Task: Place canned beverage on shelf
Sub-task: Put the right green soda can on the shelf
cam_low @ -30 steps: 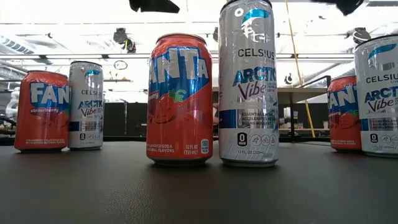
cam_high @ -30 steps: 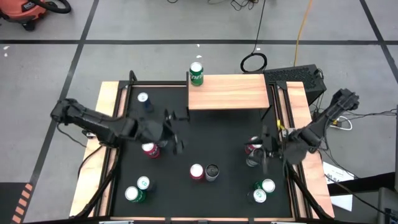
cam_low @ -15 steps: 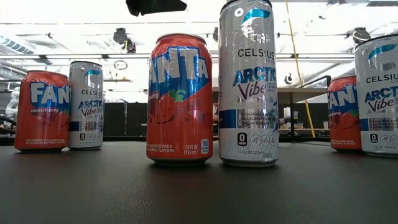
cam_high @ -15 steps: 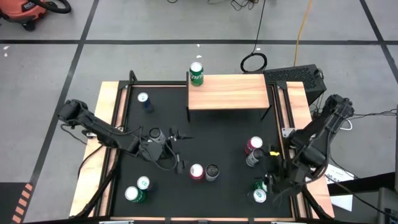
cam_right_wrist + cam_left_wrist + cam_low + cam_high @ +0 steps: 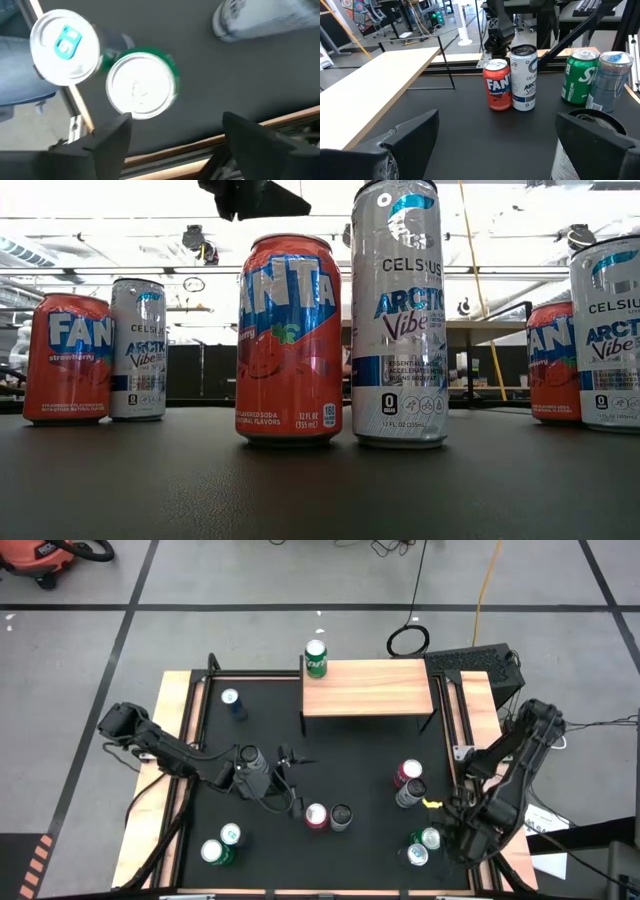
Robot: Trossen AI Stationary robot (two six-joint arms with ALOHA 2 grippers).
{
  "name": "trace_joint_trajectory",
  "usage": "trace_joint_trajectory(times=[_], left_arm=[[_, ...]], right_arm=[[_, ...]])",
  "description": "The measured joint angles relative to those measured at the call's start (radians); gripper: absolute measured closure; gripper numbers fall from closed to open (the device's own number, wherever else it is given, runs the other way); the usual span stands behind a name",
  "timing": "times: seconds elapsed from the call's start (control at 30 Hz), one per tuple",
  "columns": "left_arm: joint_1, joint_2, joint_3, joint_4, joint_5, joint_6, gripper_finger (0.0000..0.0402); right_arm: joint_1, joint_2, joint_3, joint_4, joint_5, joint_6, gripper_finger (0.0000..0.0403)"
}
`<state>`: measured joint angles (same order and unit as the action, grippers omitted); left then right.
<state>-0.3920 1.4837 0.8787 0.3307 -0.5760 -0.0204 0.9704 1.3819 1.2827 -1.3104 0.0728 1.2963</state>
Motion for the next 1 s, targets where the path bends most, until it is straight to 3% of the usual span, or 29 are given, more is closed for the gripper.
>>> trace_joint_trajectory(times=[0.37,0.53,0.83,1.0], left_arm=[[0.000,0.000,0.000,-0.003,0.048,0.000,0.0011],[0.000,0.000,0.000,-0.003,0.049,0.000,0.0011],[0.000,0.000,0.000,-0.003,0.049,-0.001,0.0011],[0.000,0.000,0.000,-0.004,0.049,-0.001,0.0011]], right_arm=[[0.027,0.112,-0.001,0.029,0.004,-0.017,0.0008],[0.027,0.150,-0.001,0.075,0.009,-0.060,0.0008],[0.012,0.156,-0.003,0.099,0.114,-0.083,0.0010],[0.012,0.156,-0.054,0.151,0.116,-0.082,0.0031]])
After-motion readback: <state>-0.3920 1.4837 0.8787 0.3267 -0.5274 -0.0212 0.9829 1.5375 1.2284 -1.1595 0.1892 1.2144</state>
